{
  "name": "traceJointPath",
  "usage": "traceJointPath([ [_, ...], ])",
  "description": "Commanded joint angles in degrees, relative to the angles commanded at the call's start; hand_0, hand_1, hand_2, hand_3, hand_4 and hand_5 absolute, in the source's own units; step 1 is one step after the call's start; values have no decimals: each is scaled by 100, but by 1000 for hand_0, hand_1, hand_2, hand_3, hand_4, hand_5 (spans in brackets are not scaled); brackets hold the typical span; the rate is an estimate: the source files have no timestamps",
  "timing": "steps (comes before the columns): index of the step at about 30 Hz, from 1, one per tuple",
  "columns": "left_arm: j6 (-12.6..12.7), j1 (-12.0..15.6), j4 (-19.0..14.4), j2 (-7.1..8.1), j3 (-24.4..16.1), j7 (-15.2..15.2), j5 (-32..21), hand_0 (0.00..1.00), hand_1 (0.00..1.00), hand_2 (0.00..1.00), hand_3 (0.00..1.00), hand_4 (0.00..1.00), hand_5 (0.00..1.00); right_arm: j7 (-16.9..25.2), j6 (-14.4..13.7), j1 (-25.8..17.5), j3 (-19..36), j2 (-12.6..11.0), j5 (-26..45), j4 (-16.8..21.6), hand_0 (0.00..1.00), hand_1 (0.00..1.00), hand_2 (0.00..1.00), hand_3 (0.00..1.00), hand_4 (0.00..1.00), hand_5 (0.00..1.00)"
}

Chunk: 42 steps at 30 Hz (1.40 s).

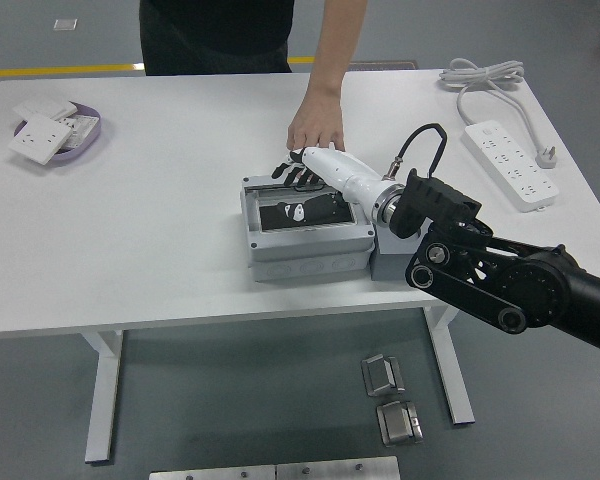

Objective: Pick up the cylinder from the cube,place it in the box,flap close box

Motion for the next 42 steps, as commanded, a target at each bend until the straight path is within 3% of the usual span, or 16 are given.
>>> traceJointPath([
  [10, 1, 7, 0, -15, 14, 2, -8, 608, 628, 622, 665, 684, 305, 4, -21, -232, 252, 28, -163, 53, 557, 606, 614, 697, 664, 242],
  [19, 12, 29, 0, -23, -4, 9, -16, 607, 628, 621, 664, 685, 307, 2, -77, -887, 1437, -252, -834, 244, 551, 605, 615, 697, 665, 242],
  [23, 30, 91, 0, -48, -31, 31, 4, 607, 628, 621, 664, 684, 305, 269, -223, -1371, 2172, -308, -945, 450, 548, 605, 615, 696, 664, 242],
  [28, 46, 145, 0, -68, -55, 37, 24, 608, 628, 621, 664, 685, 305, 815, -596, -2049, 3209, -202, -758, 651, 547, 606, 613, 696, 665, 243],
  [36, 48, 193, 0, -101, -54, 12, 18, 608, 628, 622, 664, 685, 306, 1704, -963, -2965, 4700, 30, 134, 565, 586, 607, 614, 693, 665, 238],
  [42, 51, 207, 0, -126, -63, 6, 5, 607, 628, 622, 665, 685, 306, 2163, -1006, -3219, 5514, 153, 821, 448, 634, 621, 623, 690, 673, 227],
])
